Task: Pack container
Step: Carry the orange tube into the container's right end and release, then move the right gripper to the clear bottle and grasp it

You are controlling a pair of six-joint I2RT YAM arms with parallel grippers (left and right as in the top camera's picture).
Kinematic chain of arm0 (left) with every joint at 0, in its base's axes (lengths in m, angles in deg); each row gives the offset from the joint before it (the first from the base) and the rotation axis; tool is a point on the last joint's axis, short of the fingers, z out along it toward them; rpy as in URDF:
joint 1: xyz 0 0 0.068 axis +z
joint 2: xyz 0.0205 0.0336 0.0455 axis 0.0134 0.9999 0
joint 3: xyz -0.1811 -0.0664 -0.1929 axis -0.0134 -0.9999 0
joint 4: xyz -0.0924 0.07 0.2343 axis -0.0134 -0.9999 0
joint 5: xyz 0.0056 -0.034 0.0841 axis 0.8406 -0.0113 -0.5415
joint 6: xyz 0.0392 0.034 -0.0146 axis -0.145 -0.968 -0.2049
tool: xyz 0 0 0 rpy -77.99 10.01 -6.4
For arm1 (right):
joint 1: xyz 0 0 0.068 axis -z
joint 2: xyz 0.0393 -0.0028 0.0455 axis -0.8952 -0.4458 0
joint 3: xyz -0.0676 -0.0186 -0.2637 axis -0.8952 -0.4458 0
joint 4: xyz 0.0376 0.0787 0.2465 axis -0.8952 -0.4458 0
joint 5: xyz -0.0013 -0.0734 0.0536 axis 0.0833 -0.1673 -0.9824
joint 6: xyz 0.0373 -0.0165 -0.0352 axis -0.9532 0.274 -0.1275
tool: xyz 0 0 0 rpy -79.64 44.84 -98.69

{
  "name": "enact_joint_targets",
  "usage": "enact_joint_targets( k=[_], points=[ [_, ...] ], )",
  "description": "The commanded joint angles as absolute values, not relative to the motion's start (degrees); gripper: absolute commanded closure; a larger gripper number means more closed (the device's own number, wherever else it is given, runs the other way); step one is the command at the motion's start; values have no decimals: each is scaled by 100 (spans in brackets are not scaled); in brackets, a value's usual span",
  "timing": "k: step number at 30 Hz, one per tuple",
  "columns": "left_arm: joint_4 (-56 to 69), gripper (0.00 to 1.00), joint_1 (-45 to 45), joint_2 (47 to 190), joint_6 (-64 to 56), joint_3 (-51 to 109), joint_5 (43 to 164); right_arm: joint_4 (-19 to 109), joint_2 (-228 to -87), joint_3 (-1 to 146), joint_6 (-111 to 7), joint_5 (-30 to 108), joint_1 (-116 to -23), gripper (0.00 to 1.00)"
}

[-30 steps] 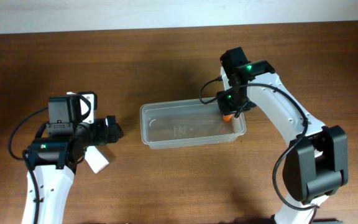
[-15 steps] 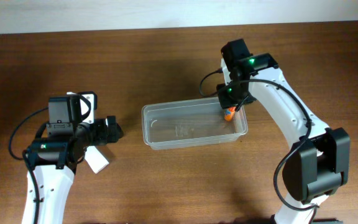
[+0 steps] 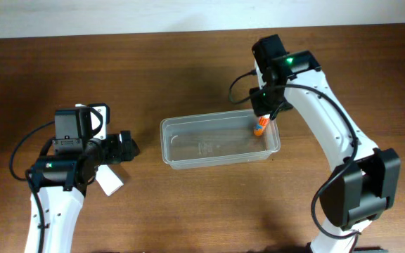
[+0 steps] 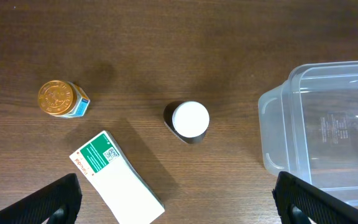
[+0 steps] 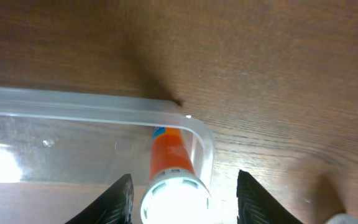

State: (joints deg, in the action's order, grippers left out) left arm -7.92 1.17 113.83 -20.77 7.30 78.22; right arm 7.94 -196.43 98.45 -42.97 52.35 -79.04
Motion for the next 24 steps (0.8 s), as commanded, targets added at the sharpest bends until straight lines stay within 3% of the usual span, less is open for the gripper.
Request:
enact_joint_targets(
  k=[1, 6, 9, 17, 24],
  points=[
    [-796, 1, 93, 11383, -2171, 854, 7759, 582, -19614, 10361, -4644, 5560, -7757, 53],
    [-792, 1, 93, 11383, -2171, 854, 7759, 46, -19256, 11054, -5381, 5661, -7217, 48],
    [-794, 1, 93, 11383, -2171, 854, 7759, -198, -18834, 11305, -5604, 5622, -6708, 32],
    [-794, 1, 93, 11383, -2169, 854, 7761, -1073, -17859, 11309, -5829, 4828, -4905, 2],
    [-792, 1, 93, 11383, -2169, 854, 7761, -1569, -17852, 10968, -5298, 4686, -3674, 2]
  ],
)
